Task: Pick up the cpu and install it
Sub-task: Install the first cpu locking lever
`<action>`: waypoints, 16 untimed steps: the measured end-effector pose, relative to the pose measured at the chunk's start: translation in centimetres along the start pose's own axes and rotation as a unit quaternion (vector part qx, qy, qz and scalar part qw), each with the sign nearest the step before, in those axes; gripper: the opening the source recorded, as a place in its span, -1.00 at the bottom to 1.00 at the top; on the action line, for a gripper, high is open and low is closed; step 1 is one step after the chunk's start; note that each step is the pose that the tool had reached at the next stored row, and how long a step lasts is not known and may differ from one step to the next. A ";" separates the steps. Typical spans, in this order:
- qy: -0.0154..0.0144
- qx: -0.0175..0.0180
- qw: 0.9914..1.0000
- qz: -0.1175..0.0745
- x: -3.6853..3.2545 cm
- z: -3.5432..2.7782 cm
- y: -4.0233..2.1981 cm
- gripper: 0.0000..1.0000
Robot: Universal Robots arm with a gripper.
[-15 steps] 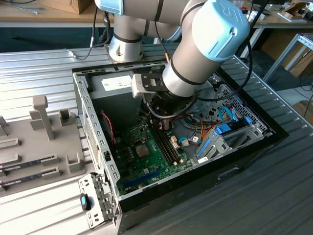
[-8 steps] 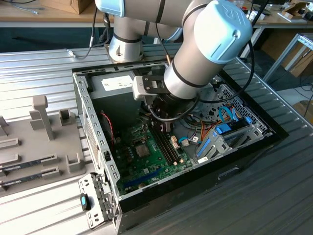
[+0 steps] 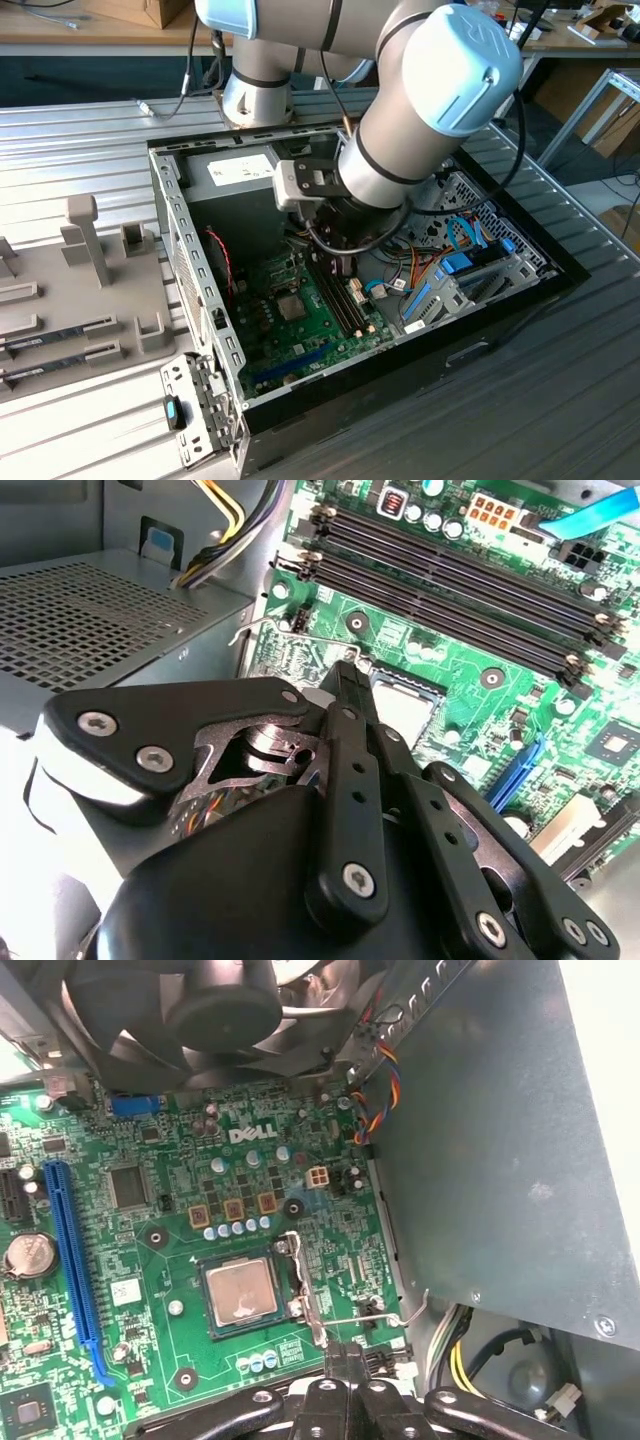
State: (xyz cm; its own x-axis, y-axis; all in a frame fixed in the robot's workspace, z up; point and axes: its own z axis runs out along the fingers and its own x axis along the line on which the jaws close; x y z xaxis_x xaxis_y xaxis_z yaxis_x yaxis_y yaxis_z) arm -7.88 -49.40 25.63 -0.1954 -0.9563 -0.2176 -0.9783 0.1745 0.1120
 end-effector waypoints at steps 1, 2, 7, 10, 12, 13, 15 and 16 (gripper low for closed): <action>0.000 0.000 1.000 0.000 0.08 -0.02 -0.01 -0.79; 0.000 0.000 1.000 0.000 0.15 -0.04 -0.02 -0.79; 0.000 0.000 1.000 0.000 0.47 -0.12 -0.08 -0.79; 0.000 0.000 1.000 0.000 0.79 -0.20 -0.14 -0.79; 0.000 0.000 1.000 0.000 0.98 -0.25 -0.17 -0.79; 0.000 0.000 1.000 0.000 1.06 -0.26 -0.18 -0.79; 0.000 0.000 1.000 0.000 1.21 -0.30 -0.21 -0.79; 0.000 0.000 1.000 0.000 1.31 -0.33 -0.23 -0.79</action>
State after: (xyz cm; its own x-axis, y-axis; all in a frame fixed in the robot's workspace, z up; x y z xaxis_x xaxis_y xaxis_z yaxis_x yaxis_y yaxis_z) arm -7.88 -50.78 25.63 -0.1956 -0.9562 -0.2179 -0.9782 0.1746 0.1121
